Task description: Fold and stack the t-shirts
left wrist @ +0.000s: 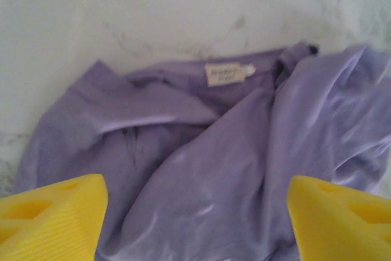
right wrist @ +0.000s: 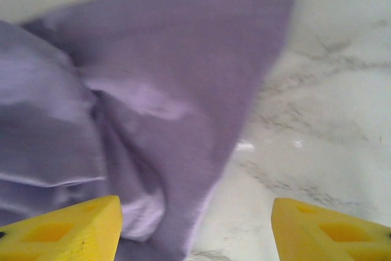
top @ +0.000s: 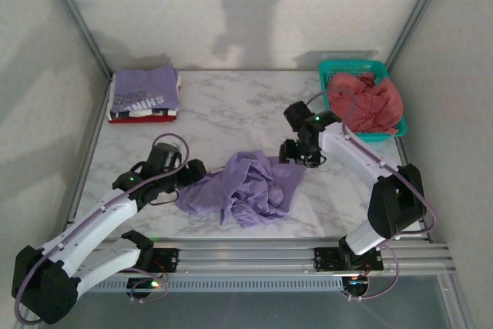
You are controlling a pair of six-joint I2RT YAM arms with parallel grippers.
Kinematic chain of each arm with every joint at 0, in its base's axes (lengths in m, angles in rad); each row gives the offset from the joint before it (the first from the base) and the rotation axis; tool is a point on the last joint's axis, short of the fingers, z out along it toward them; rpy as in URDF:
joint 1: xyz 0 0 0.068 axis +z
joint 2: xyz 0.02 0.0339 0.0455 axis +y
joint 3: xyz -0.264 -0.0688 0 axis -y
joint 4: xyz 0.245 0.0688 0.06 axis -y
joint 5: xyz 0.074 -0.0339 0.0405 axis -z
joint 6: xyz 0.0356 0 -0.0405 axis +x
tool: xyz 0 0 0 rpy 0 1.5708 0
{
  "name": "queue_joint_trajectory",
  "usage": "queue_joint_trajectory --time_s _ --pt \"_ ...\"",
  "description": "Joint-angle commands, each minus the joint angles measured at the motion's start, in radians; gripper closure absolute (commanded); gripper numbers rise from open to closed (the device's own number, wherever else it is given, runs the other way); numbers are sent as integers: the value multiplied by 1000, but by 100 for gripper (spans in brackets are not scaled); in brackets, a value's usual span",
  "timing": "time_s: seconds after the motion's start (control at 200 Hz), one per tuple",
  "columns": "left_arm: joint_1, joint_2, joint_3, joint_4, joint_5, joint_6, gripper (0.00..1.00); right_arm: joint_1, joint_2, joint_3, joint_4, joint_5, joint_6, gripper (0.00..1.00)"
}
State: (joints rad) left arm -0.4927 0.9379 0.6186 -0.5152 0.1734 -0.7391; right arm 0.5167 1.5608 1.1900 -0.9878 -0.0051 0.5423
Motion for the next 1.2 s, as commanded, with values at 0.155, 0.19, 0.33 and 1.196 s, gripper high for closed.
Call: queue_joint_trajectory --time_s 0.155,0.19,0.33,1.196 --pt "-370 -4 131 -133 -189 -121 35 -59 -29 -94 44 -34 -4 33" --pt "-417 6 127 -134 -195 -149 37 -72 -35 -100 45 -36 -7 33" --pt "-573 96 115 -117 -263 -226 54 -105 -48 -90 45 -52 -26 33" --pt "-147 124 386 -357 -394 102 100 -144 -56 -132 133 -157 -6 31"
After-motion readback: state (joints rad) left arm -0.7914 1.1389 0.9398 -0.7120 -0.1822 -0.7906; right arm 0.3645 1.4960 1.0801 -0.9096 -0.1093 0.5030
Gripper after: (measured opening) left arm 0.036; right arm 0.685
